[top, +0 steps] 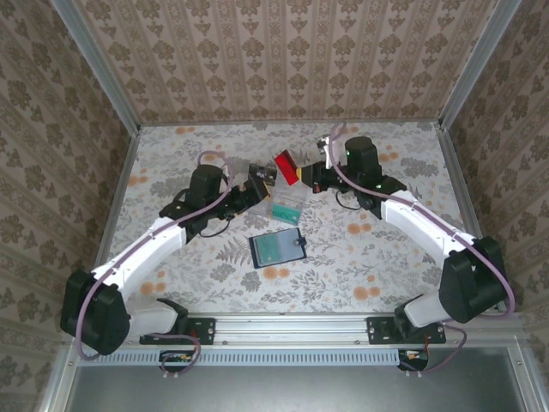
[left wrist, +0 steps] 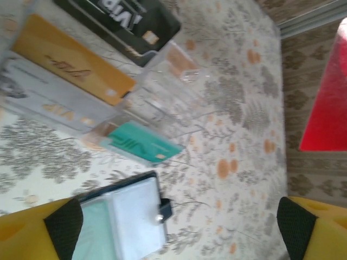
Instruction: Take the credit cards out of the card holder
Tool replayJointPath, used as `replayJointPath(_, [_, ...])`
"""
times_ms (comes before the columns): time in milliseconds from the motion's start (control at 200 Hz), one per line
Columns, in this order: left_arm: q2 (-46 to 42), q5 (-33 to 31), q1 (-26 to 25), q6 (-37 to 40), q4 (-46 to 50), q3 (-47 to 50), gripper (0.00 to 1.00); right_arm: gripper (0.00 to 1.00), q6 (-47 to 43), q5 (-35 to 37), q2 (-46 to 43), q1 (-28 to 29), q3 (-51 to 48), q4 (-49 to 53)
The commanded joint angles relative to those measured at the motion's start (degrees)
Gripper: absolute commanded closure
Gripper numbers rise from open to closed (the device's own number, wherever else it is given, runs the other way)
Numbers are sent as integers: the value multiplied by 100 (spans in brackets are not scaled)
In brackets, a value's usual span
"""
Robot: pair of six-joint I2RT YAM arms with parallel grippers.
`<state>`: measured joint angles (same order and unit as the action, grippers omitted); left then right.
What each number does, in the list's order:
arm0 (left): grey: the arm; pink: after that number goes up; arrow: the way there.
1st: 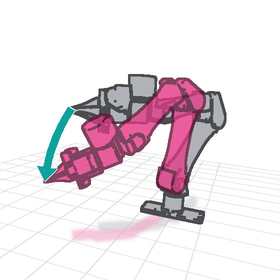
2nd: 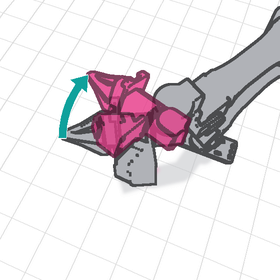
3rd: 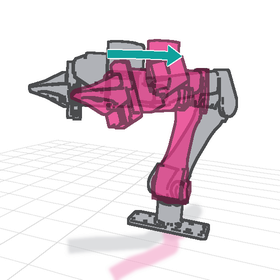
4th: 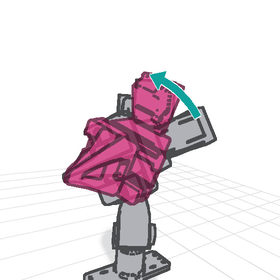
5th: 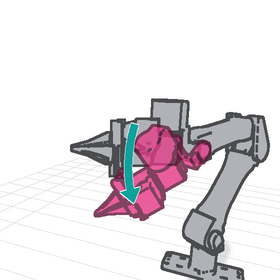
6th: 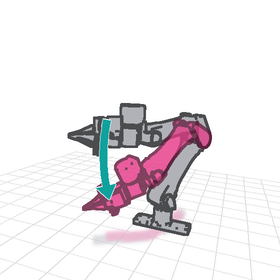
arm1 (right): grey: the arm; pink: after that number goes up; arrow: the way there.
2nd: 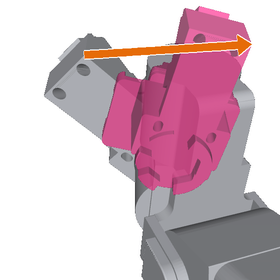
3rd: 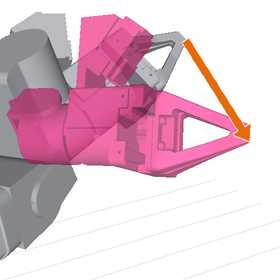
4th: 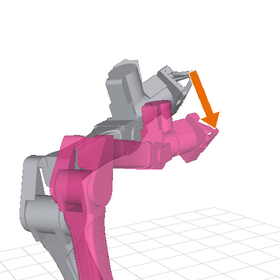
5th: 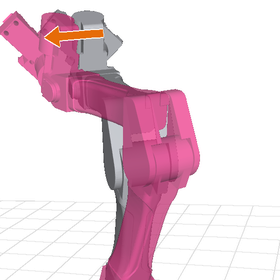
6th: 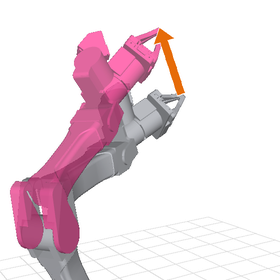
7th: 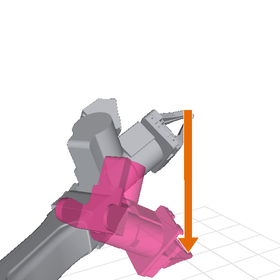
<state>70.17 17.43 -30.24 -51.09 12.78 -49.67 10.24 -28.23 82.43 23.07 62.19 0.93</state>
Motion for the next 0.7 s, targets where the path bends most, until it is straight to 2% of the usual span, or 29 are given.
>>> replayJointPath(0, [-236, -445, 85, 313, 562, 190, 2, 100, -1814, 469, -29, 2, 136, 677])
replayJointPath(225, [-445, -512, 268, 299, 737, 496, 0, 100, -3160, 479, 652, 71, 541, 1152])
replayJointPath(455, [-685, -457, 374, 381, 981, 590, 0, 100, -3689, 42, 1340, 90, 1180, 1846])
replayJointPath(475, [-716, -439, 544, 405, 1024, 582, 0, 100, -3722, 47, 1388, 84, 1223, 1883])
replayJointPath(695, [-1110, -320, 866, 570, 1344, 644, 0, 100, -4133, 179, 1975, 102, 1775, 2477])
